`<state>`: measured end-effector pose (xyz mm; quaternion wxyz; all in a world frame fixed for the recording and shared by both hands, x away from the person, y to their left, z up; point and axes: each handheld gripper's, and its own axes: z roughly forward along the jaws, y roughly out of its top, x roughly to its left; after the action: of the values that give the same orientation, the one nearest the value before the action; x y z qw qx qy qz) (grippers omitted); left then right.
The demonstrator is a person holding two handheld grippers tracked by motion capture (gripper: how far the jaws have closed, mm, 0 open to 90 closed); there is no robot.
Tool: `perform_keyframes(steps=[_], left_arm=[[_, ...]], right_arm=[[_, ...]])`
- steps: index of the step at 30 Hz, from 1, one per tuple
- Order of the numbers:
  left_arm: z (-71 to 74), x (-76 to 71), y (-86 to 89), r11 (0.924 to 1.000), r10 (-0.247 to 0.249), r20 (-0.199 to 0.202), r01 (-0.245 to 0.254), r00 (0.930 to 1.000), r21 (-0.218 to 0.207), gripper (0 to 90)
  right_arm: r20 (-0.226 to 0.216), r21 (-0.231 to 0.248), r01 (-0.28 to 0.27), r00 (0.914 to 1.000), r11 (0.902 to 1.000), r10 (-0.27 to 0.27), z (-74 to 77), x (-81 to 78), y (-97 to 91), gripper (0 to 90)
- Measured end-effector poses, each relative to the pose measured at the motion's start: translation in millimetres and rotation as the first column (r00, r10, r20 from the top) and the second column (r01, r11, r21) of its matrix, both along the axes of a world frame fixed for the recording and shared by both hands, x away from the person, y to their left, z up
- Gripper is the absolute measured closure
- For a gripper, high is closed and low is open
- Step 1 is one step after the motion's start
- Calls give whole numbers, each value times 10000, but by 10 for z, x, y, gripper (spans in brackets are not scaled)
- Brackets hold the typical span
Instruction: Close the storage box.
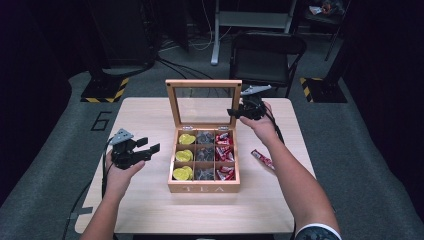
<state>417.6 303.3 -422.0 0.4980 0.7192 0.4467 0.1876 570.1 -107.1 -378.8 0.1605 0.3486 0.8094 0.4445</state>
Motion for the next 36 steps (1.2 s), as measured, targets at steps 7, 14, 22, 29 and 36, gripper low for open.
perform_keyframes(steps=[7,14,22,29,36], left_arm=[[155,134,-92,9994,-258,68,256,9996,239,373],[335,370,-184,9985,-497,-29,498,9988,219,357],[515,536,-339,9975,-669,186,665,9976,221,356],[635,612,-416,9966,-772,304,762,9966,324,357],[722,650,-455,9952,-857,472,834,9952,504,376]], right_arm=[[106,130,-131,9999,9998,130,18,-100,-15,574],[284,159,-289,9992,9995,285,43,-215,-19,561],[544,187,-258,9982,9995,247,34,-264,-22,561],[513,362,-246,9984,9990,227,31,-313,-44,561],[533,354,-419,9978,9985,400,28,-369,-60,556]])
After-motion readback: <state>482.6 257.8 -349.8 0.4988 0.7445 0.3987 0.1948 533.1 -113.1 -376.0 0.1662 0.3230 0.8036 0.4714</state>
